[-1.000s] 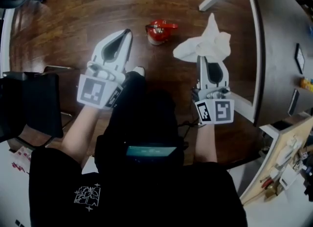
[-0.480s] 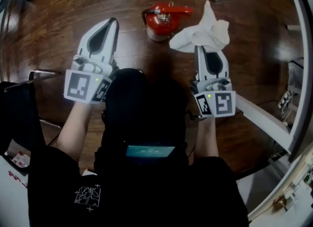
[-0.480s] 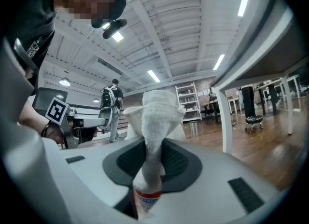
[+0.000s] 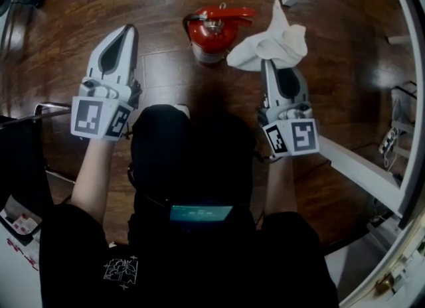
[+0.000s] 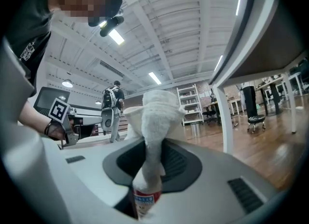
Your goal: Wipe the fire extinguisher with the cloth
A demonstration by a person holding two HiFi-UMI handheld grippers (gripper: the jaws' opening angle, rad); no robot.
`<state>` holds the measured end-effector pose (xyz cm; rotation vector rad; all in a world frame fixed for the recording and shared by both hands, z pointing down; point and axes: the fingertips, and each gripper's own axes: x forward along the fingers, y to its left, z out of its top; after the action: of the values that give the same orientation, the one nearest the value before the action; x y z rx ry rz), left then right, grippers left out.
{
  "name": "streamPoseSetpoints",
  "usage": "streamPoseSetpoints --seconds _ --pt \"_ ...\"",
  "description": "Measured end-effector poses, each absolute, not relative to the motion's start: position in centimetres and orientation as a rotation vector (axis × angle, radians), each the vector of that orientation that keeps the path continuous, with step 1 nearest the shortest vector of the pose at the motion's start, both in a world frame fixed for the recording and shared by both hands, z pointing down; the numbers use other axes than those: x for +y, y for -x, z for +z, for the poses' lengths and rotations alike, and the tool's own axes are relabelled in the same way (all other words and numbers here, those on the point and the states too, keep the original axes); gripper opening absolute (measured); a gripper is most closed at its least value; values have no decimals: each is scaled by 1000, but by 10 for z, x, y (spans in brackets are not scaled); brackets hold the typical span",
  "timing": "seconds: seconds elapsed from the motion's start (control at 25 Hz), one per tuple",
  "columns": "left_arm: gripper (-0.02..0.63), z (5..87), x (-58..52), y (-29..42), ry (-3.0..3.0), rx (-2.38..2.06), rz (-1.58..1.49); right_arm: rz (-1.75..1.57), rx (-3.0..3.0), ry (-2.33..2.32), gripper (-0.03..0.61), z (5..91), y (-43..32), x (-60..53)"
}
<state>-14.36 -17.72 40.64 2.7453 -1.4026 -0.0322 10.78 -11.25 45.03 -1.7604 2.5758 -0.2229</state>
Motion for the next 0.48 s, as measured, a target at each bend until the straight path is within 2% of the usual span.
streamPoseSetpoints --seconds 0.28,0.48 --pt "2 397 -178 131 -2743 -1455 -73 -171 2572 1732 100 441 -131 -162" --pt "2 393 -169 128 -2741 -1452 -78 -218 2649 1671 98 463 -118 -193"
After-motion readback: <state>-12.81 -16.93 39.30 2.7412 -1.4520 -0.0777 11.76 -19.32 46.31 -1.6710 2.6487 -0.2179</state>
